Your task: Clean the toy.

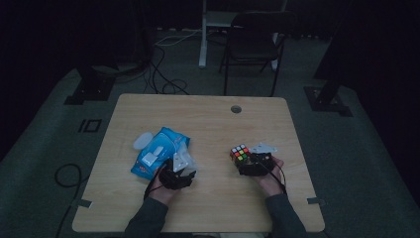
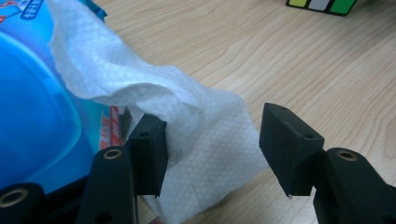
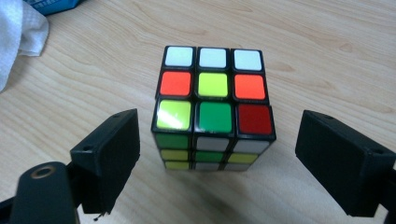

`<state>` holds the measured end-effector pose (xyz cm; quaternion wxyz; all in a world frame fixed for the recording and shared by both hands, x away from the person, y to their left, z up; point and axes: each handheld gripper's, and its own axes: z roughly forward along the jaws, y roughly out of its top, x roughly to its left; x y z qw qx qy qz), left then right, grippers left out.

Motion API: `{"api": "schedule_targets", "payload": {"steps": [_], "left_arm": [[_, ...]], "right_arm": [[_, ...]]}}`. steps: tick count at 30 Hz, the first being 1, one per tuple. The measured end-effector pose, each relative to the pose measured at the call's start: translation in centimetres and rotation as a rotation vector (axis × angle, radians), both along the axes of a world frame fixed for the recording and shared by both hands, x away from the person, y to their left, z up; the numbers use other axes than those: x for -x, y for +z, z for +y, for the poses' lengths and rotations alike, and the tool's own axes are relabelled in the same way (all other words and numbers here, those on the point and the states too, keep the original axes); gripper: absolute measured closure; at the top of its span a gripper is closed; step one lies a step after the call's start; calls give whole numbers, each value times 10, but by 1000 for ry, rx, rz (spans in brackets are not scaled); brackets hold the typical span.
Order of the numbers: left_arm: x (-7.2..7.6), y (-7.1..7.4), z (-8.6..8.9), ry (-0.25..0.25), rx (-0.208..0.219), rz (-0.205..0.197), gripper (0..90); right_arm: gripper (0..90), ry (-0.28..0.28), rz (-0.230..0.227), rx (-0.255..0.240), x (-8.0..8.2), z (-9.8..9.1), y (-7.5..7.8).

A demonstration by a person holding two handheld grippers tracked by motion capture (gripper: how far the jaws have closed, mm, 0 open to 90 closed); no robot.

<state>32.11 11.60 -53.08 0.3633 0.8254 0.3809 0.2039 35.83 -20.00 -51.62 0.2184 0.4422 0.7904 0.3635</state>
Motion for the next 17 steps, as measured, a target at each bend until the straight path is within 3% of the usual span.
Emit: {"api": "schedule_targets", "payload": {"steps": [10, 17], "left_arm": [[0, -2, 5, 10, 11, 1, 456], [0, -2, 7, 13, 8, 0, 457]], "right_arm": [[137, -15, -11, -27, 21, -12, -2], [137, -45, 3, -33, 25, -23, -8]]}}
